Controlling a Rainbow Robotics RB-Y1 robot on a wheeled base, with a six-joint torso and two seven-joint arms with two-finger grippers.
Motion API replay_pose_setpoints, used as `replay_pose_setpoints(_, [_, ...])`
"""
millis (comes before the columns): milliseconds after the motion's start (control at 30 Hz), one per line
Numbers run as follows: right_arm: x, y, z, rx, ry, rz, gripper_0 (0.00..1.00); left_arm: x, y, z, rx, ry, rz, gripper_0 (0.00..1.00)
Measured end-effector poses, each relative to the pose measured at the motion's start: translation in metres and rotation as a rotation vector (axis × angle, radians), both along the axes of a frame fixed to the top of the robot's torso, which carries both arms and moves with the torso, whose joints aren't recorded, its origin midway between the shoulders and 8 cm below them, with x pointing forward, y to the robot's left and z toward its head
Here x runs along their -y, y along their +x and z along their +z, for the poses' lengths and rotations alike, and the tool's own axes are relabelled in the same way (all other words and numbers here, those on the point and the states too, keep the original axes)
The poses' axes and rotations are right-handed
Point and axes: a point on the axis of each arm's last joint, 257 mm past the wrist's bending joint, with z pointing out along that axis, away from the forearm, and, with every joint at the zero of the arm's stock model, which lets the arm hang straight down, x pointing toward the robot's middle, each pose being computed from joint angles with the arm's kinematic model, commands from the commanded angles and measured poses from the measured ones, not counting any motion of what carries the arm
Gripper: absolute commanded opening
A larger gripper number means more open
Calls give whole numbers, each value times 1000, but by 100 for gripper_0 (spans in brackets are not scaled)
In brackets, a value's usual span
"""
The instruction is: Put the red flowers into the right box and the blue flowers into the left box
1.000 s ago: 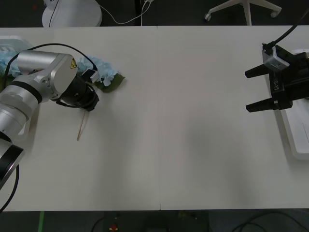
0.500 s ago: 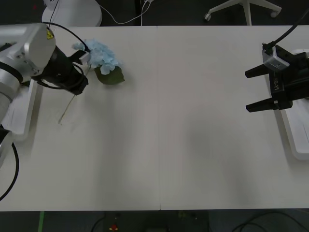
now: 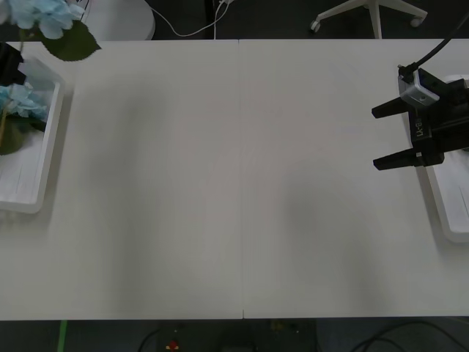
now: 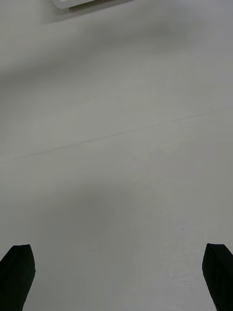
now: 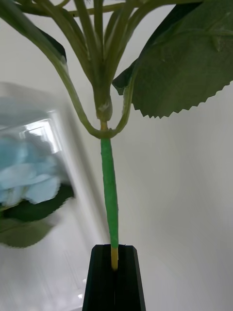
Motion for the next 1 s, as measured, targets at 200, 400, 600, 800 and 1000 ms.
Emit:
replay_pose_setpoints(200, [0,0,0,0,0,0,100,-93,-12,40,64,175,155,0])
replay_pose_setpoints(400, [0,0,0,0,0,0,100,-158,-18,61,112,324,274,0])
replay_pose_setpoints(600, [0,0,0,0,0,0,100,-200,-25,22,69,357,346,0])
replay_pose_setpoints(800, [0,0,0,0,0,0,100,-213,-36,-23,-51,491,311,0])
replay_pose_setpoints(1000, [0,0,0,0,0,0,100,-227,-60,-56,-144,508,326,0])
